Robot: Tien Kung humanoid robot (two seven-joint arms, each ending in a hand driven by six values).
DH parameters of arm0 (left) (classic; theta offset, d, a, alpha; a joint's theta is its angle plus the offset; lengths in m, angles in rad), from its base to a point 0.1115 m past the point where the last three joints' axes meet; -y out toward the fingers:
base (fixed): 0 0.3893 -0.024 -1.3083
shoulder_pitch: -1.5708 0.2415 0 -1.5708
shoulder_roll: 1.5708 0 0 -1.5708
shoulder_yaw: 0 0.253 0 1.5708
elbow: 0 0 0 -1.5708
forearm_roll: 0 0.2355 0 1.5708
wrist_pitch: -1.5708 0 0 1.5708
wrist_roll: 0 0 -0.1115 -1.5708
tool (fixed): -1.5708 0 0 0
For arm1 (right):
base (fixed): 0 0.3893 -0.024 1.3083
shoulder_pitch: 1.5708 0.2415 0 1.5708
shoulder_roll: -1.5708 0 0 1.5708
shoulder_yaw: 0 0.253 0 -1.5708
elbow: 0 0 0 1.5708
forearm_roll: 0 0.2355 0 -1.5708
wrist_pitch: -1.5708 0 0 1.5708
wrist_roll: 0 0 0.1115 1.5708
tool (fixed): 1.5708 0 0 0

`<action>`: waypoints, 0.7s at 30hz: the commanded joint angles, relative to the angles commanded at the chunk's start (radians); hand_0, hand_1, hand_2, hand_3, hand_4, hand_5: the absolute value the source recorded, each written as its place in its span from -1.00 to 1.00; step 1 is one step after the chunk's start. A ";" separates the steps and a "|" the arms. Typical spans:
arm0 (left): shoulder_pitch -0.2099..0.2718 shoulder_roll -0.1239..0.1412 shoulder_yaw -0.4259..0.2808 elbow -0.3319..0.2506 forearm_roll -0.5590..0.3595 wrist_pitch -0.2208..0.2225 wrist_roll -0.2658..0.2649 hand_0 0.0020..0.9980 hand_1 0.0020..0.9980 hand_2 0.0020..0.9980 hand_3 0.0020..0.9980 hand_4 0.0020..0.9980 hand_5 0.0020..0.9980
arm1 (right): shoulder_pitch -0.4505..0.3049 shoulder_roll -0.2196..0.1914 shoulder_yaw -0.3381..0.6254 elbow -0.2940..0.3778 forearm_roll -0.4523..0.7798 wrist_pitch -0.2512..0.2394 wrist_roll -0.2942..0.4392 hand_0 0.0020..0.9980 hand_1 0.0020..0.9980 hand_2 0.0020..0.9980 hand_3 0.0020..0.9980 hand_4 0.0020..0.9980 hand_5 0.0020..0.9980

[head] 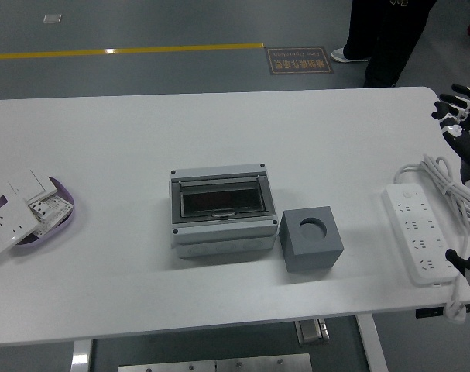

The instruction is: Pick up the cylinder from the cube,place it in the box,flap close box

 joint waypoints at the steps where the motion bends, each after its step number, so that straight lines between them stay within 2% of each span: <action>1: -0.001 0.001 0.001 0.000 -0.001 0.000 -0.001 0.27 0.32 0.16 0.29 0.42 -0.36 | 0.001 0.000 -0.001 0.002 -0.001 0.000 0.000 0.17 0.21 0.21 0.24 0.35 -0.76; 21: -0.010 -0.001 0.010 0.000 -0.004 -0.004 -0.008 0.27 0.32 0.15 0.29 0.41 -0.37 | 0.009 -0.007 -0.025 0.010 -0.004 0.001 -0.003 0.17 0.20 0.20 0.23 0.36 -0.73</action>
